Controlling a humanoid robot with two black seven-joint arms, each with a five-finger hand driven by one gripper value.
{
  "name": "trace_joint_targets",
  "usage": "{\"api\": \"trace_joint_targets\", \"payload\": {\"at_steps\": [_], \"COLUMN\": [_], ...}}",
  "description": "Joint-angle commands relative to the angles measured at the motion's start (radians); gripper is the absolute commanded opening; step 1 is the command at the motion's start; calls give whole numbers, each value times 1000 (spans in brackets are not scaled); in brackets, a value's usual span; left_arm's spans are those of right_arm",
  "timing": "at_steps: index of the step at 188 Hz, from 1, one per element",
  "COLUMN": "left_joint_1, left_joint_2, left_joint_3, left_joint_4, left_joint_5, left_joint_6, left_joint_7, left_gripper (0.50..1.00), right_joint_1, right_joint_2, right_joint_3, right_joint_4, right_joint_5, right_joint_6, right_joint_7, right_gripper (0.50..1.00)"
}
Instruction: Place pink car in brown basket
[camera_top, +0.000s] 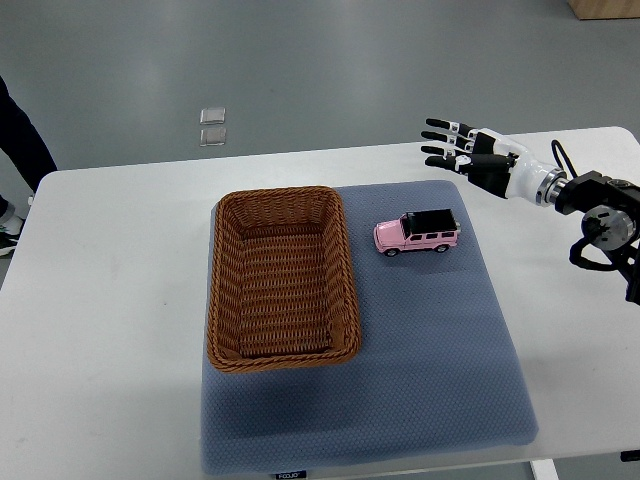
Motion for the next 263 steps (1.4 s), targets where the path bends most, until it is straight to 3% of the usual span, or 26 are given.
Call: {"api": "trace_joint_targets", "payload": {"at_steps": [1, 99, 137, 214, 242, 263], "left_joint_1": [-1, -2, -2, -2, -2, -2], "left_joint_2": [0, 0, 0, 0, 0, 0], "left_joint_3": [6, 4, 6, 4, 4, 6], "left_joint_4": [0, 14, 14, 14, 14, 14], "left_joint_5": [0, 0, 0, 0, 0, 0], "left_joint_6": [0, 11, 11, 11, 11, 11], "left_joint_7": [0, -2, -2, -2, -2, -2], "left_gripper": [1000, 1000, 1000, 1000, 1000, 1000], "right_joint_1": [0, 22, 36, 40, 56, 60], "right_joint_2": [0, -4, -2, -17, -16, -13], "right_joint_3": [1, 1, -1, -2, -2, -4], "right_joint_4": [-1, -1, 4, 8, 10, 10], "right_joint_5": [1, -1, -82, -232, -352, -485], "right_joint_6": [0, 0, 0, 0, 0, 0], "right_joint_7": [2, 9, 123, 178, 187, 229], "right_gripper": [921, 921, 921, 921, 917, 917]}}
